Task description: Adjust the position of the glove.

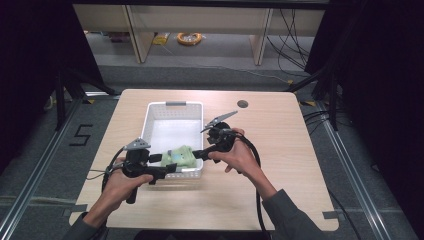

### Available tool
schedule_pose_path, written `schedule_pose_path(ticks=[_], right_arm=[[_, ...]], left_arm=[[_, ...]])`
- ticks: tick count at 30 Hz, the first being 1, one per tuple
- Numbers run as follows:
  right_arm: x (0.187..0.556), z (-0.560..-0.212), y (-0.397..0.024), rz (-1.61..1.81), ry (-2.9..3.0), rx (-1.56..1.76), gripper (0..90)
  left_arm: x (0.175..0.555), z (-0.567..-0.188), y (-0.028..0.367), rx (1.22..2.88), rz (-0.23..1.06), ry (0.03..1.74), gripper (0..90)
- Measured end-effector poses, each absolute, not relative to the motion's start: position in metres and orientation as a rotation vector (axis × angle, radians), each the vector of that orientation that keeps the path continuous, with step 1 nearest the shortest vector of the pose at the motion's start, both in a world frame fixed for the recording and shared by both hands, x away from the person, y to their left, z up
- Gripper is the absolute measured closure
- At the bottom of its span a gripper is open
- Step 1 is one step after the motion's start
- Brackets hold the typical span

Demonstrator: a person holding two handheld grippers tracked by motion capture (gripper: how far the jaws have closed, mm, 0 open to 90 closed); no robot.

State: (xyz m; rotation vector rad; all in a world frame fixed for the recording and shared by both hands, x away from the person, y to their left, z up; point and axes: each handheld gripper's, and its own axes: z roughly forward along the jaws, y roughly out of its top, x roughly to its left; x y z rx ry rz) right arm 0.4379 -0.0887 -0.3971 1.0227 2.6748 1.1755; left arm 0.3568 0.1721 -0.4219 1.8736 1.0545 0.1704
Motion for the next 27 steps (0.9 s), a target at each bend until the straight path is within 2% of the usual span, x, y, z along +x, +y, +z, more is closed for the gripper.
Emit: schedule_pose_path(ticks=[9, 12, 27], right_arm=[[0.411, -0.398, -0.116, 1.249, 2.62, 0.982, 21.5], [0.401, -0.401, -0.124, 1.27, 2.606, 0.995, 22.0], [0.381, -0.416, -0.146, 1.287, 2.58, 0.987, 22.5]], left_arm=[[0.33, -0.426, 0.154, 1.87, 0.124, 0.989, 23.0], [0.323, -0.43, 0.151, 1.86, 0.15, 0.966, 22.9], [0.312, -0.452, 0.146, 1.905, 0.142, 0.951, 23.0]])
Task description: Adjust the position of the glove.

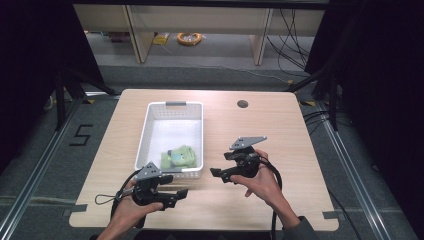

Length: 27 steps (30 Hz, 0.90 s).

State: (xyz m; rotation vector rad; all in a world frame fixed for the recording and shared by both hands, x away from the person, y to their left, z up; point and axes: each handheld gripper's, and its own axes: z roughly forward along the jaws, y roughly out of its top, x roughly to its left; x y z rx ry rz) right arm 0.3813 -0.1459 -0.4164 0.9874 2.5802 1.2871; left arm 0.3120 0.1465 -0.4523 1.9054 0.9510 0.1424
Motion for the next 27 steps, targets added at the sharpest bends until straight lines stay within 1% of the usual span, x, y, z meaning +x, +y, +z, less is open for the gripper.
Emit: schedule_pose_path(ticks=[5, 8, 10, 11, 13, 17, 27], right_arm=[[0.378, -0.423, -0.151, 1.323, 2.586, 0.976, 20.8], [0.374, -0.426, -0.157, 1.332, 2.567, 0.98, 18.0], [0.374, -0.428, -0.161, 1.335, 2.553, 0.919, 17.1], [0.371, -0.429, -0.162, 1.339, 2.558, 0.966, 16.7], [0.37, -0.431, -0.165, 1.357, 2.555, 0.925, 16.7], [0.364, -0.433, -0.171, 1.363, 2.529, 0.96, 16.7], [0.35, -0.443, -0.179, 1.365, 2.537, 0.941, 17.1]], left_arm=[[0.309, -0.458, 0.144, 1.911, 0.138, 0.943, 22.9], [0.308, -0.46, 0.143, 1.916, 0.14, 0.939, 22.9], [0.306, -0.461, 0.143, 1.911, 0.141, 0.943, 22.6], [0.305, -0.462, 0.143, 1.906, 0.142, 0.941, 22.5], [0.304, -0.463, 0.142, 1.902, 0.143, 0.944, 22.1], [0.302, -0.467, 0.142, 1.917, 0.161, 0.923, 21.1], [0.297, -0.478, 0.143, 1.914, 0.127, 0.922, 18.6]])
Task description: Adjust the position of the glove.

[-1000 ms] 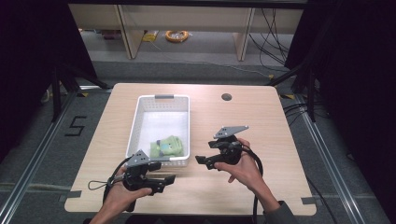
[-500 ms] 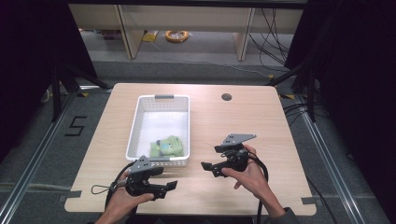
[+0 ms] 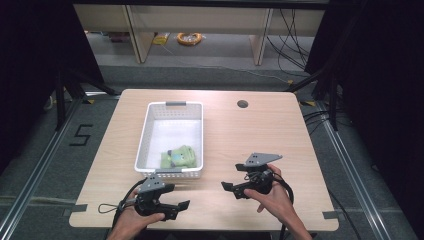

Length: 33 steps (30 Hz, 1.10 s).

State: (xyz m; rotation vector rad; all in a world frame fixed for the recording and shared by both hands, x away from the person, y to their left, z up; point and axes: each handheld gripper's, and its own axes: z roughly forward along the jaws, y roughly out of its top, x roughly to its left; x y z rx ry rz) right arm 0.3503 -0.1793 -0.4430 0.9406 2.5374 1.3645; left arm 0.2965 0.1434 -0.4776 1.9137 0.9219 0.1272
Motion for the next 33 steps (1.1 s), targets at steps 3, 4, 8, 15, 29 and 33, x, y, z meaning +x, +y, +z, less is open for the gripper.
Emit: schedule_pose_path(ticks=[3, 4, 8, 15, 29, 33], right_arm=[[0.345, -0.445, -0.183, 1.338, 2.535, 0.959, 17.1], [0.344, -0.446, -0.184, 1.342, 2.53, 0.966, 17.1], [0.337, -0.451, -0.188, 1.349, 2.549, 1.002, 17.3], [0.329, -0.458, -0.196, 1.351, 2.557, 1.001, 17.2], [0.308, -0.469, -0.21, 1.324, 2.547, 1.007, 16.7], [0.304, -0.477, -0.215, 1.308, 2.54, 1.013, 16.7]], left_arm=[[0.294, -0.479, 0.143, 1.922, 0.126, 0.914, 18.6], [0.294, -0.48, 0.143, 1.924, 0.125, 0.913, 18.6], [0.29, -0.482, 0.142, 1.942, 0.118, 0.901, 18.4], [0.285, -0.485, 0.14, 1.947, 0.126, 0.899, 18.2], [0.271, -0.49, 0.134, 1.968, 0.128, 0.865, 15.3], [0.268, -0.492, 0.134, 1.986, 0.157, 0.847, 15.3]])
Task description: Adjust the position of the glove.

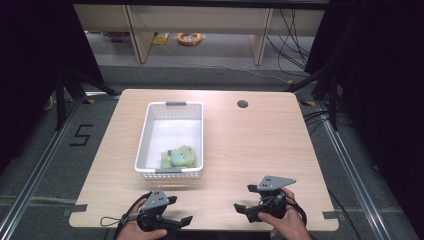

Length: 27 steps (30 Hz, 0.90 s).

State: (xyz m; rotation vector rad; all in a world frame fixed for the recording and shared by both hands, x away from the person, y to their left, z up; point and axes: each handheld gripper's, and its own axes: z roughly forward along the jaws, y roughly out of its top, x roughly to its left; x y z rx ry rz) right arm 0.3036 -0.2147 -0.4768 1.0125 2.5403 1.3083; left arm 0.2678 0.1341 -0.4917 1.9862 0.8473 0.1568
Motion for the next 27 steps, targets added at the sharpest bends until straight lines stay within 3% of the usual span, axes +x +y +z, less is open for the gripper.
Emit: schedule_pose_path(ticks=[25, 27], right_arm=[[0.282, -0.495, -0.224, 1.207, 2.595, 1.006, 16.7], [0.283, -0.496, -0.225, 1.2, 2.596, 0.999, 16.7]], left_arm=[[0.262, -0.502, 0.132, 2.009, 0.185, 0.871, 15.3], [0.265, -0.501, 0.135, 2.068, 0.189, 0.852, 15.3]])
